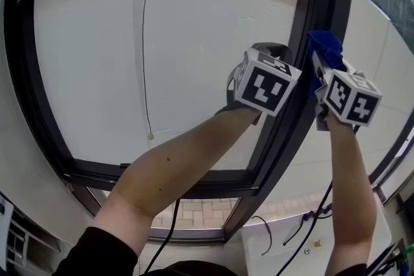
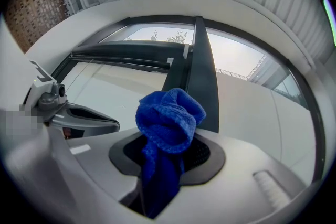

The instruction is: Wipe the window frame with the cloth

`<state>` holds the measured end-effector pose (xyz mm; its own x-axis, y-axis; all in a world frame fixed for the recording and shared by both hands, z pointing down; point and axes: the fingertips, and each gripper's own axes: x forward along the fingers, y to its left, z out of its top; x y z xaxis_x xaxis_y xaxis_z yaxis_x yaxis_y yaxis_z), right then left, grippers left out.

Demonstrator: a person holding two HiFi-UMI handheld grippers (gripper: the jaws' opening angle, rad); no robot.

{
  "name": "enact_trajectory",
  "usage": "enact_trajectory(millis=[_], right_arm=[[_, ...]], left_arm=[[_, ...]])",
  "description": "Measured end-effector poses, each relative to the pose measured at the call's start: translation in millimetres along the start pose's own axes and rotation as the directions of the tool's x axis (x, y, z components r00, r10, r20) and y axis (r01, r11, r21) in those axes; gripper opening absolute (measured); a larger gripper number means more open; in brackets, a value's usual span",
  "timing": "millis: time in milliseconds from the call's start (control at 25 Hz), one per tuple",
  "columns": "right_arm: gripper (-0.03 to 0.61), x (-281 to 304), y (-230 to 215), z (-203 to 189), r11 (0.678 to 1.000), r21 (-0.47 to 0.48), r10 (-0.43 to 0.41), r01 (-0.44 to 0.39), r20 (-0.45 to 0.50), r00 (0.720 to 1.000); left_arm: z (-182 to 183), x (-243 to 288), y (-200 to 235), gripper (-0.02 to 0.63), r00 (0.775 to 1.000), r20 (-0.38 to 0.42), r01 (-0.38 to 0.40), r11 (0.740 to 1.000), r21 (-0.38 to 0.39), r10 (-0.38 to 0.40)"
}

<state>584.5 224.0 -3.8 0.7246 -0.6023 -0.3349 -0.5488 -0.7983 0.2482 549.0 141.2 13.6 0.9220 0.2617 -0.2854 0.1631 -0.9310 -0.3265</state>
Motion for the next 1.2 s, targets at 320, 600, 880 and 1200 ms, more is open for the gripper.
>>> enact_trajectory(millis=[320, 600, 880, 1200], right_arm=[[0.141, -10.3, 15.1, -31.4, 1.000, 0.012, 0.012, -0.011, -0.019, 1.000], [0.141, -20.8, 24.3, -62.7, 0.999, 0.036, 0.028, -0.027, -0.030, 0.999], [0.141, -31.4, 32.6, -93.0, 0.998, 0.054, 0.040, -0.037, -0.061, 0.997], [0.141, -43.0, 38.6, -124.3, 0.996, 0.084, 0.031, -0.023, -0.096, 0.995]], left_arm=[[-30.2, -6.7, -11.3, -0.009, 0.999, -0.020, 0.041, 0.999, -0.028, -0.042], [-53.8, -15.2, -19.9, -0.009, 0.997, -0.034, 0.061, 0.996, -0.065, -0.064], [-76.6, -20.6, -30.3, -0.009, 0.995, -0.052, 0.077, 0.990, -0.119, -0.084], [-96.5, -27.2, -43.1, -0.009, 0.992, -0.062, 0.100, 0.985, -0.138, -0.109]])
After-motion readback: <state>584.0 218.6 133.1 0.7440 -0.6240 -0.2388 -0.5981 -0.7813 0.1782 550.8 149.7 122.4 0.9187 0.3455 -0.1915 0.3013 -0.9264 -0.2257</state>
